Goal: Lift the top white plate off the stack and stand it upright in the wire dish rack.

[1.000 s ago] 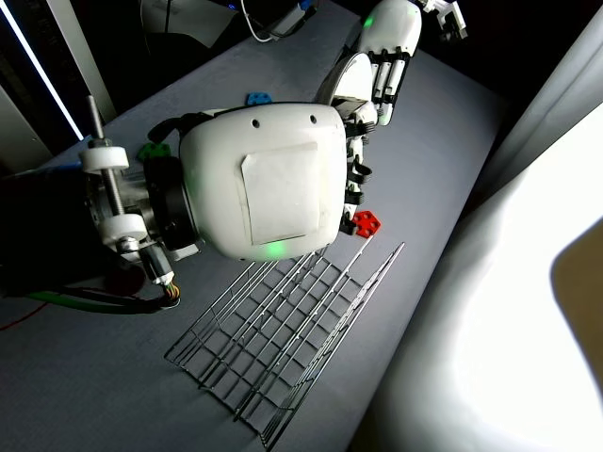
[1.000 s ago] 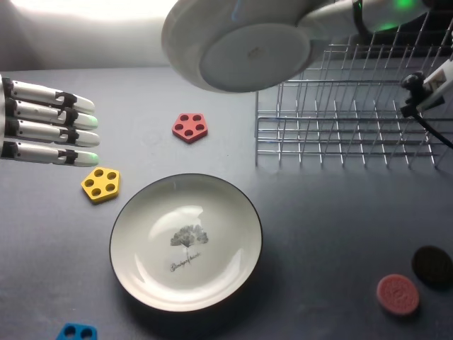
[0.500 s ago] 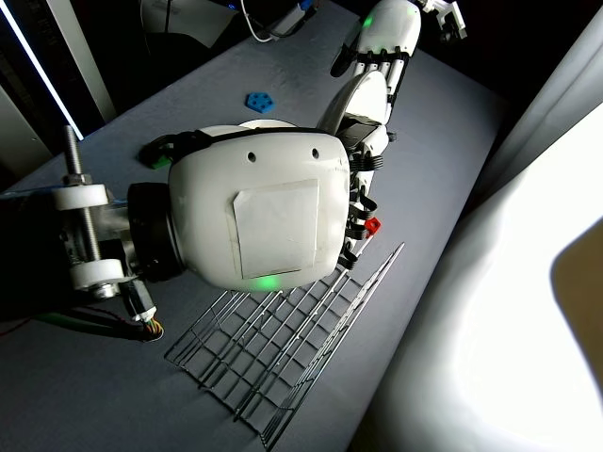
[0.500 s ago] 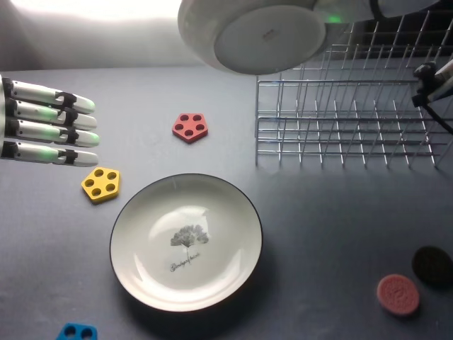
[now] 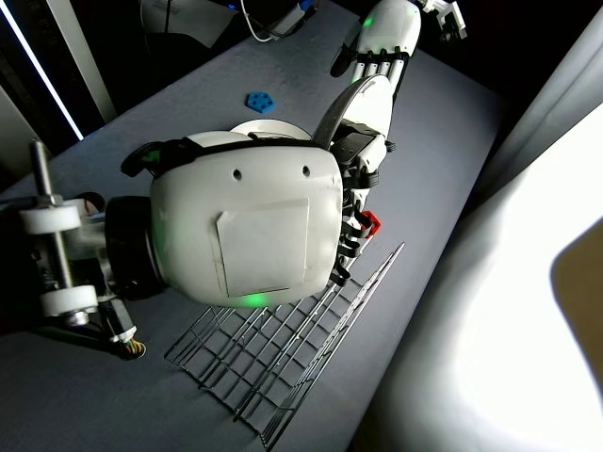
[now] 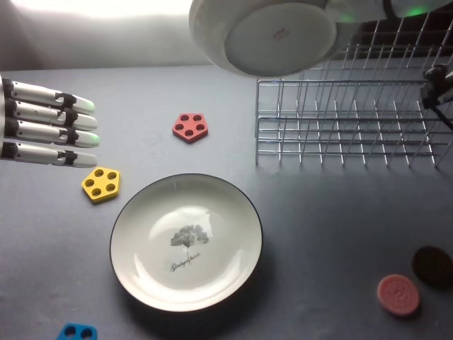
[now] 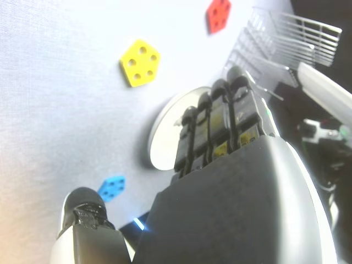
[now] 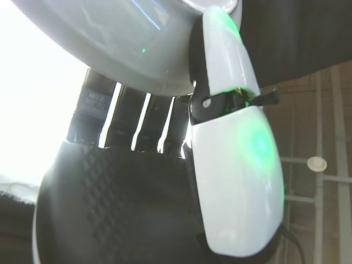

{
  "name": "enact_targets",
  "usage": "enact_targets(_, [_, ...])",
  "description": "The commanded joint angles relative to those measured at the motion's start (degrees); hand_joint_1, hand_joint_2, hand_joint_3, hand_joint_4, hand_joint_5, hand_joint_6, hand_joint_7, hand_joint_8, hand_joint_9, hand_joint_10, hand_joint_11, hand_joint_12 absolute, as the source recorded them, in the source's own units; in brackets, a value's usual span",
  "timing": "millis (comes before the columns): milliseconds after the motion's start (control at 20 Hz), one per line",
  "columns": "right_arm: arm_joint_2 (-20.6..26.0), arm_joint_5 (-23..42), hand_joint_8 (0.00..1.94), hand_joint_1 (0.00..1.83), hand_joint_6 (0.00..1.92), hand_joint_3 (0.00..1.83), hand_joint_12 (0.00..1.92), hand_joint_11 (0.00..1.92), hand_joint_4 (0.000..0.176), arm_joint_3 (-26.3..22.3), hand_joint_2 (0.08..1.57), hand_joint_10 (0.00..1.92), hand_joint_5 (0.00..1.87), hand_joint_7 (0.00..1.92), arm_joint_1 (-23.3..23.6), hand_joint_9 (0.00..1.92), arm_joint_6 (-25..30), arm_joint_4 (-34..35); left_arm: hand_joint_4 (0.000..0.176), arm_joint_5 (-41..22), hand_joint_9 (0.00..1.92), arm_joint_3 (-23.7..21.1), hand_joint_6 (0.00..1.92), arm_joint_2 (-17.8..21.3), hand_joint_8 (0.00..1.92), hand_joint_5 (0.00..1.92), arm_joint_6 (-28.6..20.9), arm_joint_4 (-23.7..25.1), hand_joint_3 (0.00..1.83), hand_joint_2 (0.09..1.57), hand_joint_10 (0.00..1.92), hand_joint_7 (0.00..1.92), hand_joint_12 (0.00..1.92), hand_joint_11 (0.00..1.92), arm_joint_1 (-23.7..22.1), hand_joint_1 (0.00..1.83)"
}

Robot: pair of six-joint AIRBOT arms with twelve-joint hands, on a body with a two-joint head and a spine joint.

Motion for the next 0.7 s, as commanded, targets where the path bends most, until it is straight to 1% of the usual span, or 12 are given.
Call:
enact_targets(0, [1.23,6.9,0.72,1.49,1.09,0.0,1.38,0.95,0.0,0.1,1.08,0.84,0.93,0.99,0.7,1.02,1.68,4.92,0.0,-3.12,0.08,0.09,0.01,0.55,0.01,0.1,0.5,-4.4,0.0,0.92,0.0,0.09,0.22,0.03,-1.31,0.13])
enact_targets(150, [1.63,6.92,0.74,1.49,1.09,0.0,1.37,0.96,0.0,0.12,1.08,0.83,0.92,0.98,0.33,1.03,2.02,5.23,0.0,-3.14,0.13,0.08,0.01,0.55,0.01,0.15,0.5,-4.37,0.0,0.92,0.01,0.14,0.25,0.08,-1.31,0.14])
enact_targets(200, [1.66,6.93,0.74,1.49,1.08,0.0,1.38,0.96,0.0,0.21,1.08,0.83,0.91,0.98,0.21,1.04,2.22,5.23,0.0,-3.15,0.1,0.08,0.0,0.55,0.0,0.13,0.5,-4.35,0.0,0.93,0.0,0.12,0.24,0.04,-1.31,0.1])
enact_targets(250, [1.68,6.93,0.74,1.49,1.08,0.0,1.38,0.96,0.0,0.4,1.08,0.83,0.91,0.98,0.01,1.04,2.47,5.23,0.0,-3.22,0.1,0.08,0.0,0.55,0.0,0.13,0.5,-4.29,0.0,0.93,0.0,0.12,0.24,0.04,-1.31,0.1])
enact_targets(300, [1.7,6.93,0.78,1.49,1.12,0.0,1.39,0.95,0.0,0.62,1.09,0.85,0.88,0.96,-0.24,1.03,2.84,5.23,0.0,-3.26,0.1,0.08,0.0,0.55,0.0,0.13,0.5,-4.21,0.0,0.92,0.0,0.12,0.25,0.06,-1.31,0.1])
enact_targets(400, [1.72,6.98,0.79,1.49,1.16,0.0,1.4,0.94,0.0,1.29,1.1,0.88,0.86,0.95,-0.88,1.0,3.81,5.23,0.0,-3.34,0.07,0.07,0.0,0.55,0.0,0.1,0.48,-4.1,0.01,0.94,0.0,0.1,0.24,0.01,-1.31,0.11])
enact_targets(500, [1.75,7.01,0.79,1.49,1.16,0.0,1.4,0.95,0.0,1.54,1.1,0.89,0.86,0.95,-1.08,1.0,3.84,5.23,0.0,-3.4,0.08,0.07,0.0,0.54,0.0,0.1,0.48,-4.08,0.0,0.93,0.0,0.1,0.25,0.02,-1.31,0.12])
enact_targets(650, [1.81,7.1,0.7,1.49,1.13,0.0,1.38,0.95,0.0,1.68,1.09,0.86,0.88,1.0,-1.68,1.01,4.32,5.5,0.0,-3.45,0.07,0.05,0.0,0.54,0.0,0.08,0.48,-4.02,0.0,0.93,0.0,0.08,0.25,0.02,-1.31,0.1])
